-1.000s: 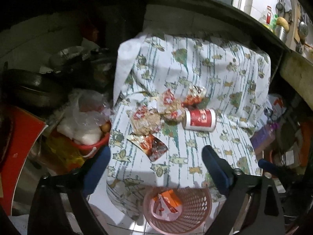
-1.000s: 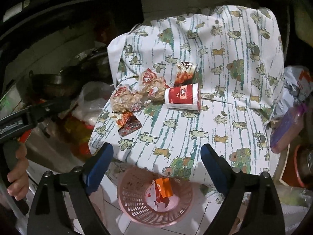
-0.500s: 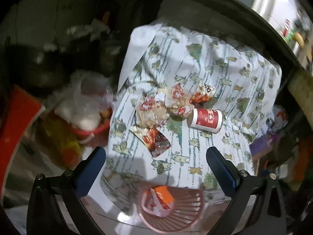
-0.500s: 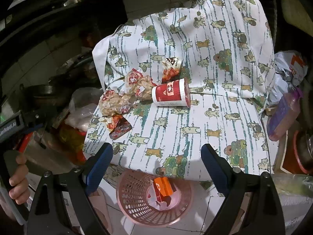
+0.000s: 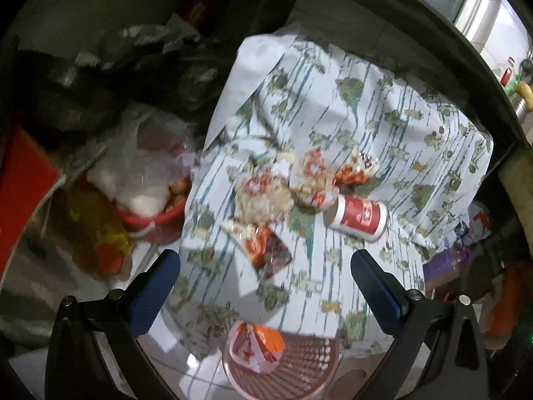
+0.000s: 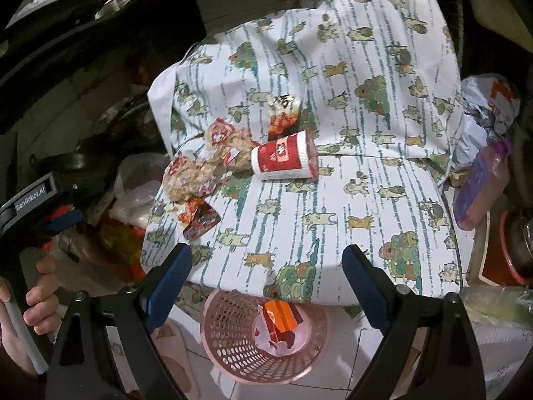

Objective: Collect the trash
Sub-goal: 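Move both tools back toward the remaining wrappers on the stool, then grasp crumpled paper wrappers with the left tool while the right tool grasps another wrapper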

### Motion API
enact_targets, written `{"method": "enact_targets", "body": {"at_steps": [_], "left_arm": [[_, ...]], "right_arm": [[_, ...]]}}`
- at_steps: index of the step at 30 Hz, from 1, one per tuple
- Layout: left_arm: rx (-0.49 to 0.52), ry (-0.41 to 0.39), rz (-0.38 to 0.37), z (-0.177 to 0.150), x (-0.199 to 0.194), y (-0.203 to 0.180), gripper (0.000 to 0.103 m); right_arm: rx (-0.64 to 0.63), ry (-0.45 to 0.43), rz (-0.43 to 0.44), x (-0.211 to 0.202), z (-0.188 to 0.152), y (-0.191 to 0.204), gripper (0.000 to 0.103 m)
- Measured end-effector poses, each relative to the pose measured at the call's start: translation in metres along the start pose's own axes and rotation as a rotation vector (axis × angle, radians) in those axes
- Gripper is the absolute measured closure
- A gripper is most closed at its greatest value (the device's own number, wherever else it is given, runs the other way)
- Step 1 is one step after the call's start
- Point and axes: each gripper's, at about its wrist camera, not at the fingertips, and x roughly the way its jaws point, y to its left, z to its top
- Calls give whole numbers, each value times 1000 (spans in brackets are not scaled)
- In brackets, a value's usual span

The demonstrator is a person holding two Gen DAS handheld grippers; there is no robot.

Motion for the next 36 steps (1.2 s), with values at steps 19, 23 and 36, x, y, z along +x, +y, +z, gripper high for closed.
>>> {"method": "enact_targets", "body": {"at_steps": [19,23,36], "left_arm": [[98,120,-6,78,90,-5,0],[25,176,-8,90,119,8,0],[-174,438,-16,88,190,42,18]], "right_arm": [[-113,-15,-35,68,139,-6,13],[-129,56,-8,104,148,-2,13],[-378,282,27,222,132,77,26]]}}
